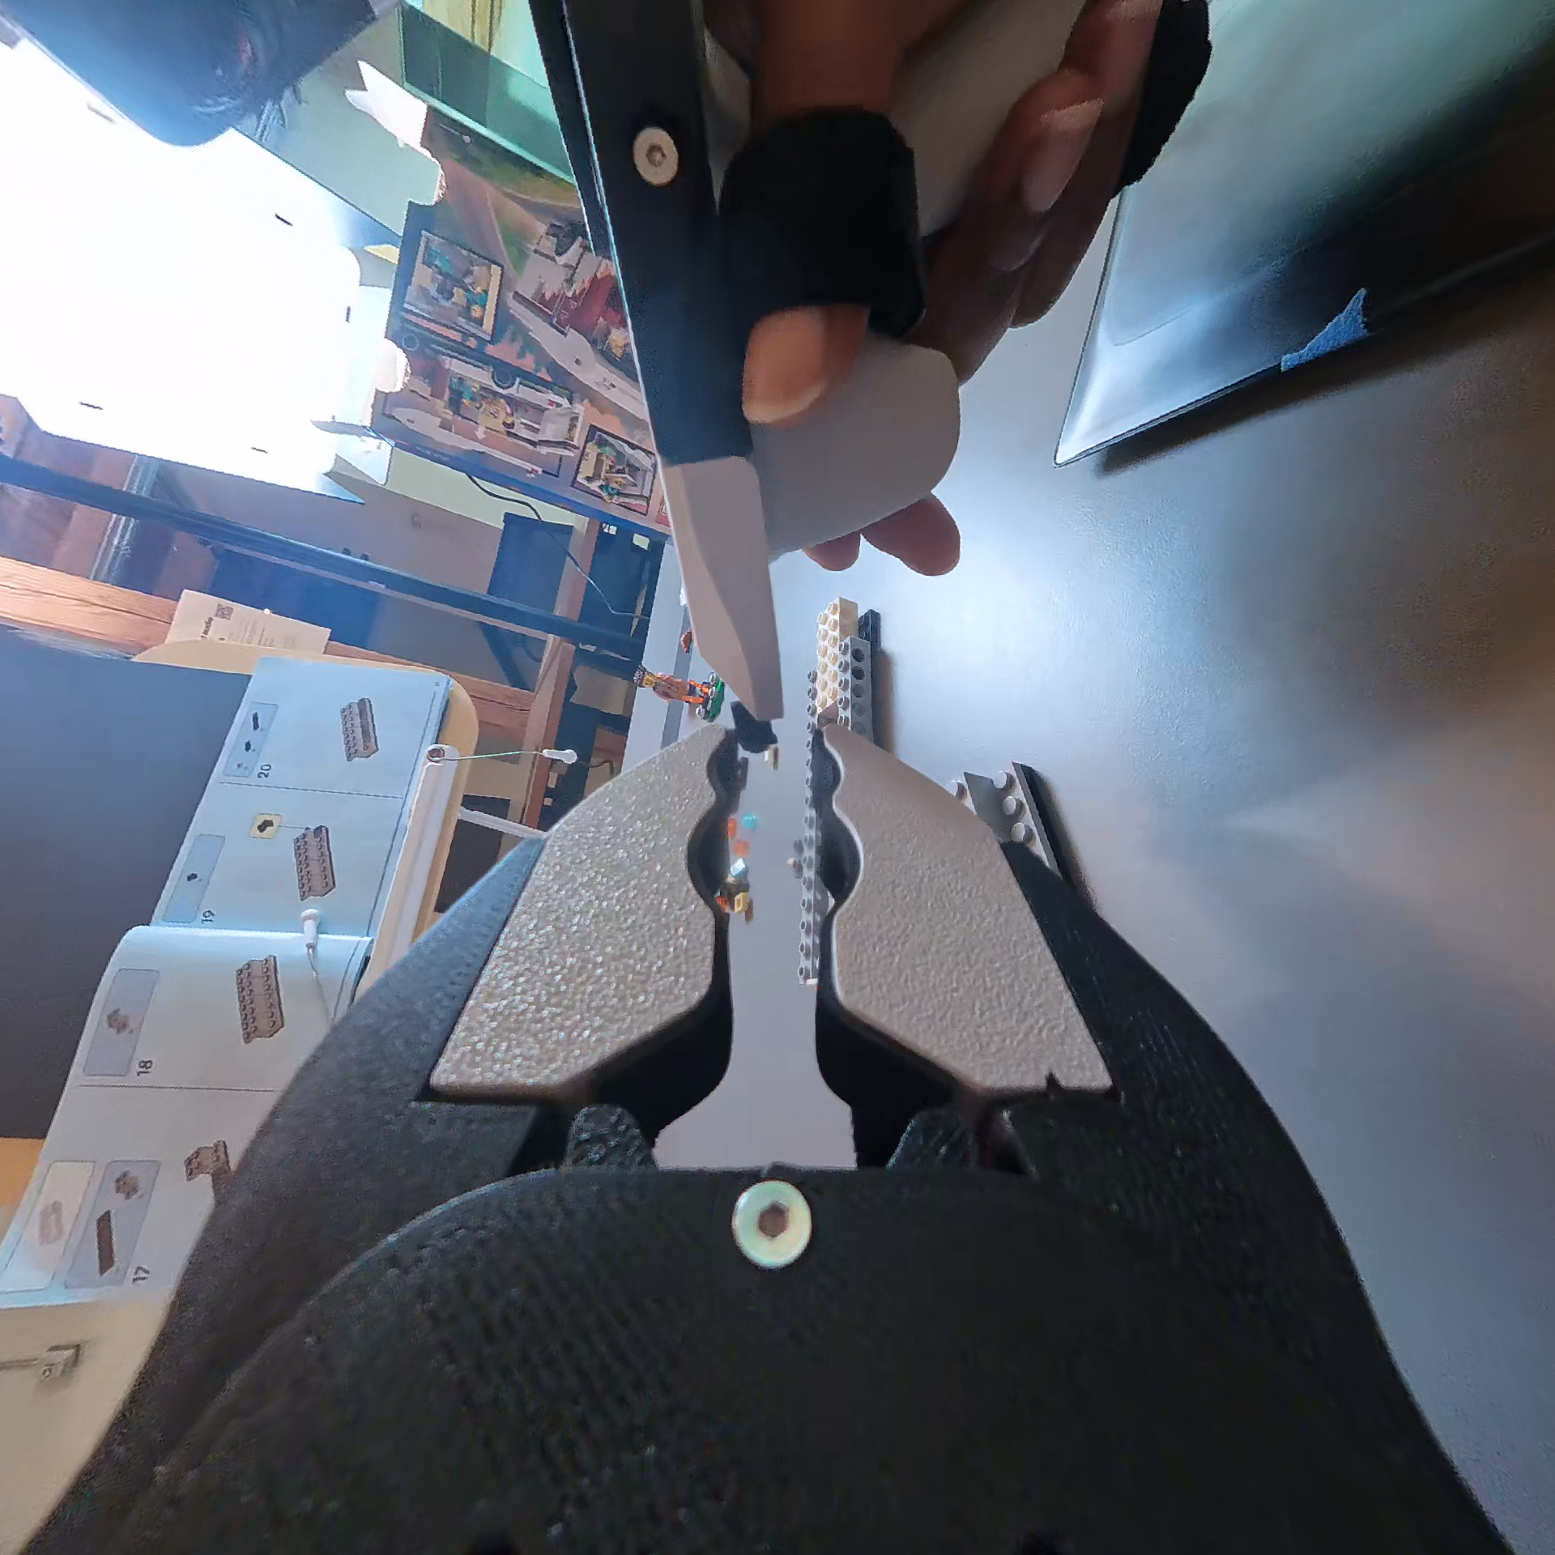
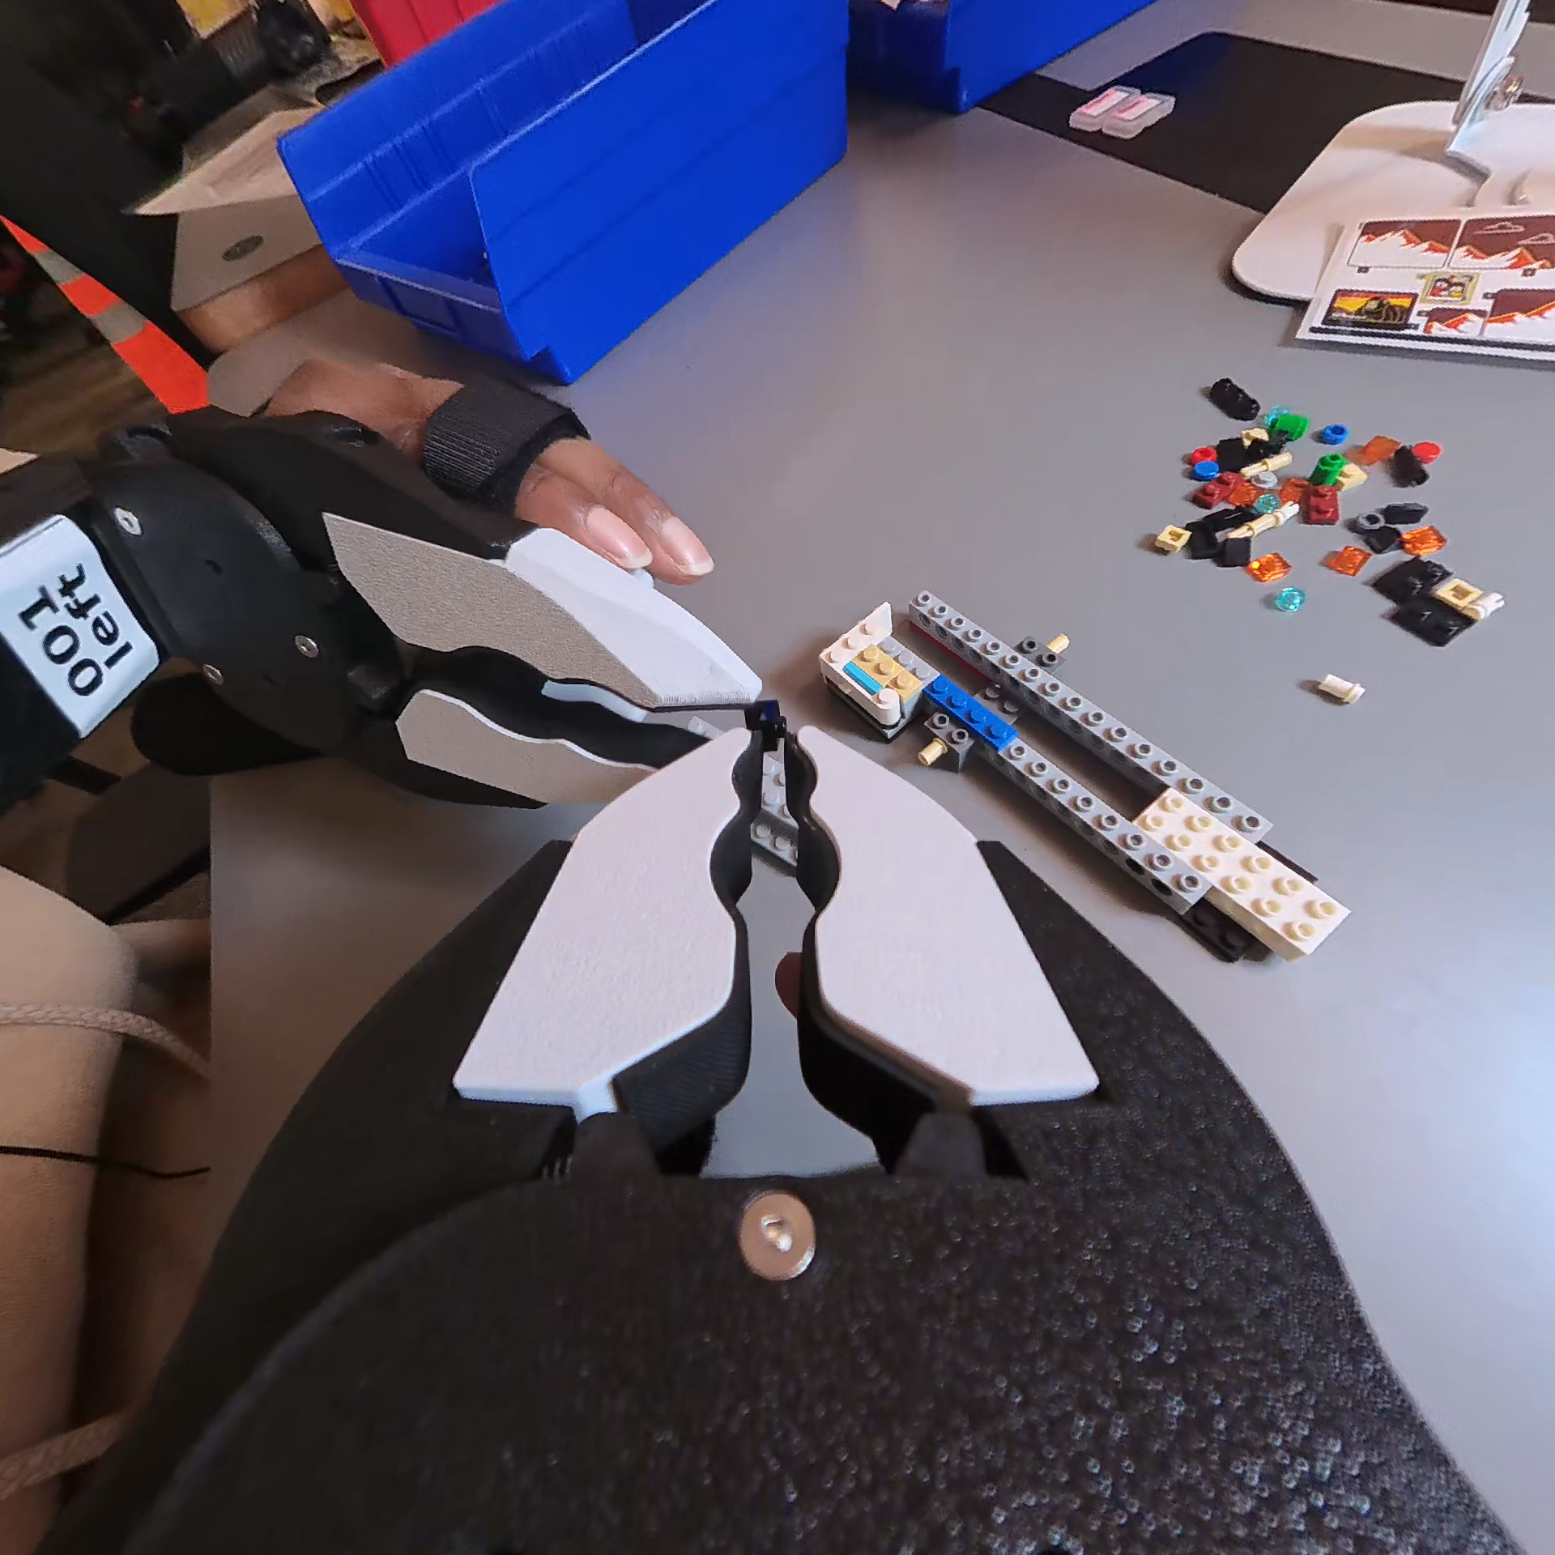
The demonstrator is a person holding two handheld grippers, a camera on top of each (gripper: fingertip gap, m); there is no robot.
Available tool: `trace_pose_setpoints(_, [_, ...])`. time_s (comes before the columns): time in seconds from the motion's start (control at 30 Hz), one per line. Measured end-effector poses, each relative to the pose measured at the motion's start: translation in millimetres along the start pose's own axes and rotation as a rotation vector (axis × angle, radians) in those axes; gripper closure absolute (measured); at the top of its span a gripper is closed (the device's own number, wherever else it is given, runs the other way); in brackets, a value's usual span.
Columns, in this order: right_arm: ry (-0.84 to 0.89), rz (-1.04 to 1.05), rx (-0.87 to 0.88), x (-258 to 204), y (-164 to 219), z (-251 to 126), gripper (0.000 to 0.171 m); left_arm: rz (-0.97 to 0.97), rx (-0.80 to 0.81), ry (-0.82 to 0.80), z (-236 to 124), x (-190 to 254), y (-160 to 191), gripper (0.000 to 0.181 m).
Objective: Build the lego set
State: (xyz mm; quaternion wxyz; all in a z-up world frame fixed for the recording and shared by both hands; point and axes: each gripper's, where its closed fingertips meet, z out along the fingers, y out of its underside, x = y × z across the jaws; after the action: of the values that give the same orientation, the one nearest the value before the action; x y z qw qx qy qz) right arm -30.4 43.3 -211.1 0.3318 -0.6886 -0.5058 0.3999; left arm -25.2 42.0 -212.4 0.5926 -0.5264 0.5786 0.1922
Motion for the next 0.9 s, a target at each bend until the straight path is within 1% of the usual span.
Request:
trace_pose_setpoints(0.13, [-0.011, 0.011, -0.001, -2.3, -0.2, -0.9, 0.167, -0.026, 0.004, -0.002, 0.1, -1.5, -0.6, 0.167])
trace_pose_setpoints(0.27, [-0.025, 0.031, -0.010, -3.5, 1.9, 0.6, 0.167, -0.025, 0.001, -0.007, -0.3, -2.2, -0.1, 0.172])
trace_pose_setpoints(0.47, [-0.041, 0.041, -0.022, -6.8, 4.0, 1.8, 0.167, -0.027, -0.007, 0.002, 1.0, 0.4, 1.7, 0.172])
trace_pose_setpoints(0.6, [-0.032, 0.036, -0.018, -5.9, 3.0, 1.1, 0.167, -0.052, -0.001, 0.002, 0.6, -1.2, 1.2, 0.172])
trace_pose_setpoints(0.9, [-0.012, 0.042, -0.018, -1.3, 3.4, 0.4, 0.167, -0.037, 0.004, -0.003, -0.3, -0.7, 0.2, 0.172])
